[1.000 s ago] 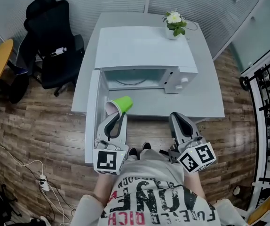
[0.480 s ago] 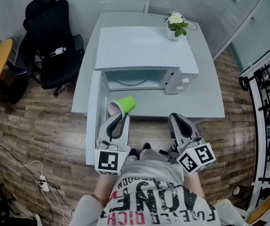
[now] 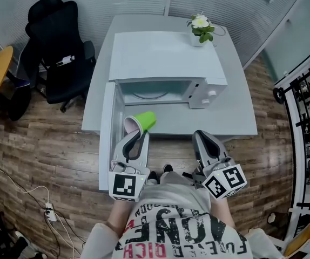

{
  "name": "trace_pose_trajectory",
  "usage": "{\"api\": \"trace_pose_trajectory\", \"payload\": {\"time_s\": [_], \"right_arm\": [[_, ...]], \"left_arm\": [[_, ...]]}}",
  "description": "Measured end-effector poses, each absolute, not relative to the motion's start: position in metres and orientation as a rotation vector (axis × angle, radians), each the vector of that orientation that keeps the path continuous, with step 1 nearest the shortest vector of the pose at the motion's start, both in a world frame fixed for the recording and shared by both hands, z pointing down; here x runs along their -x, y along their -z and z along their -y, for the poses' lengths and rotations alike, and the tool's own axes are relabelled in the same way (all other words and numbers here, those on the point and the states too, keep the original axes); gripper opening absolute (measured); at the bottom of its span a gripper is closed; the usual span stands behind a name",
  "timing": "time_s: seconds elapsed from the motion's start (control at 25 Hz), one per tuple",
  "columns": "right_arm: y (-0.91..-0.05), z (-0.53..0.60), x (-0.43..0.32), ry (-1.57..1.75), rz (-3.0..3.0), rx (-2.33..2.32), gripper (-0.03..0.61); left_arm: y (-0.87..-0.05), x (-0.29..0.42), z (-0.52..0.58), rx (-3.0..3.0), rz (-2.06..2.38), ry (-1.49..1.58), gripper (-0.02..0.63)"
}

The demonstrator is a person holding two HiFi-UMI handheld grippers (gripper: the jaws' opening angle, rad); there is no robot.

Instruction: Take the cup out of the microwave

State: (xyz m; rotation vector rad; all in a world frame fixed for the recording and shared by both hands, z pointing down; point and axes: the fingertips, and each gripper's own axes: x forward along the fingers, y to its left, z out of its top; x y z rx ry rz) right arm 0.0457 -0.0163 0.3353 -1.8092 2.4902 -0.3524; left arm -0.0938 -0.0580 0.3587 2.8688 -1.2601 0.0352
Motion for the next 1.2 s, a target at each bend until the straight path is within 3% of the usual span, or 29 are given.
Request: {"api": "trace_pose_trajectory", "payload": {"time_s": [1.2], "right_arm": [[-0.3374, 0.0106, -0.0403, 0.346, -2.484, 1.818, 0.021]], "left_arm": [[-0.3596, 0.1009, 0.0511, -2.899, 1.252, -0.025, 0.040]]}}
